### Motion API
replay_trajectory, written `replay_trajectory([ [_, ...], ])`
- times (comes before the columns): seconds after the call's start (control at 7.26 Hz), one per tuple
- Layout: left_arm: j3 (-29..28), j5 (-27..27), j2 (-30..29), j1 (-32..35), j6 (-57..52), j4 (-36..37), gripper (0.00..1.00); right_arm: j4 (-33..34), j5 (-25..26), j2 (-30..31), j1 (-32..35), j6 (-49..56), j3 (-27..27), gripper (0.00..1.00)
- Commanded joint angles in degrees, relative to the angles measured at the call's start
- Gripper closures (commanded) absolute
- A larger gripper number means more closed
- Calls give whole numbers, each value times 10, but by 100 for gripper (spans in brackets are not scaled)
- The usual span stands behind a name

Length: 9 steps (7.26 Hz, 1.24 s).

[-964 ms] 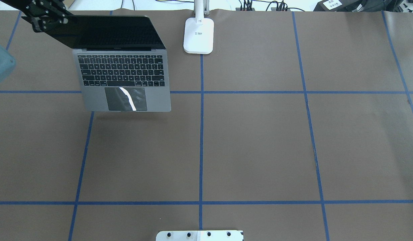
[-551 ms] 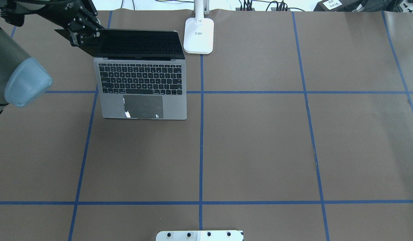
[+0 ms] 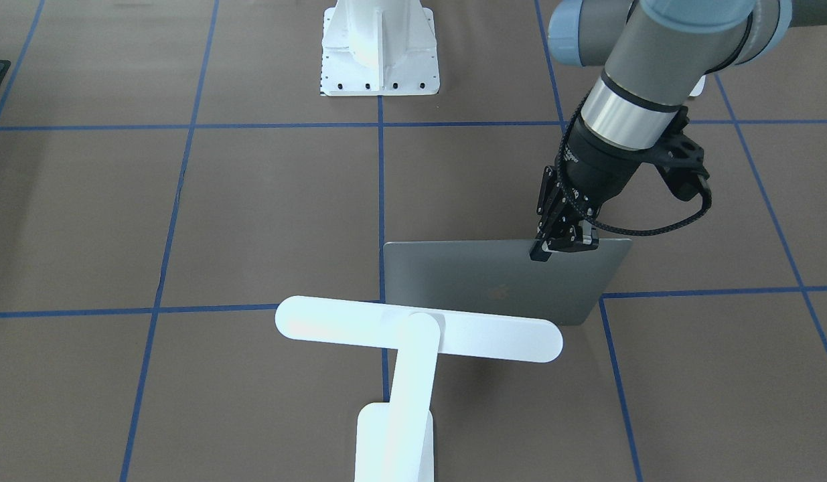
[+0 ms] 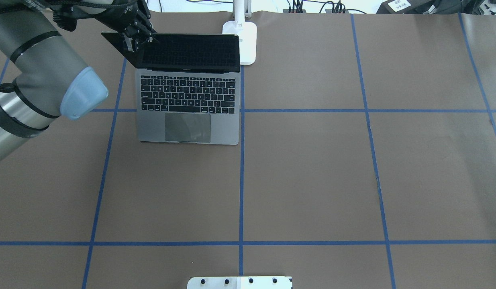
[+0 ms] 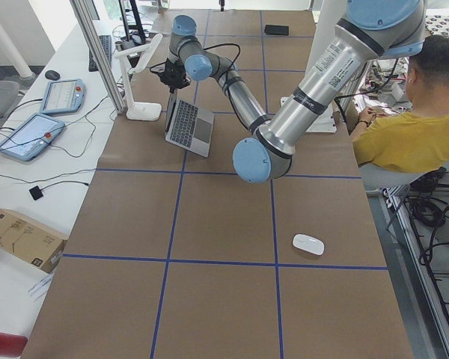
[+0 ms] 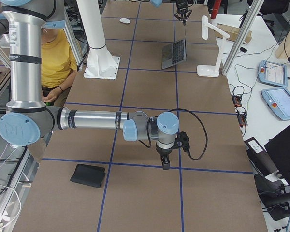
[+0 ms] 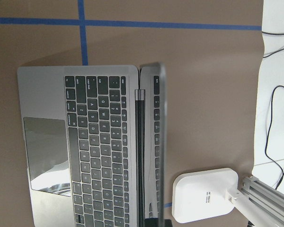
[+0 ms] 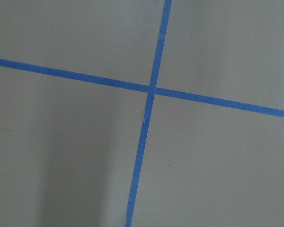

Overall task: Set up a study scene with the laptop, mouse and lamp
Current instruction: 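Lower the silver laptop with the left gripper in front of the lamp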

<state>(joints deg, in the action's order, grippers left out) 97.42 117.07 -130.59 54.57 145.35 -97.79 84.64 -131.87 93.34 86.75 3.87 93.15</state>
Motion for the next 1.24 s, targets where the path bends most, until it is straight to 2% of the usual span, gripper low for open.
replay_trajectory([
  [0.0, -47, -33, -8, -18, 12, -60, 100, 0, 0, 0, 0, 0, 0, 0],
  [0.41, -101, -89, -32, -44, 31, -109, 100, 0, 0, 0, 0, 0, -1, 0],
  [0.69, -136, -97, -30, -47, 38, -151, 100, 0, 0, 0, 0, 0, 0, 0],
  [1.1, -140, -101, -26, -58, 38, -158, 100, 0, 0, 0, 0, 0, -1, 0],
])
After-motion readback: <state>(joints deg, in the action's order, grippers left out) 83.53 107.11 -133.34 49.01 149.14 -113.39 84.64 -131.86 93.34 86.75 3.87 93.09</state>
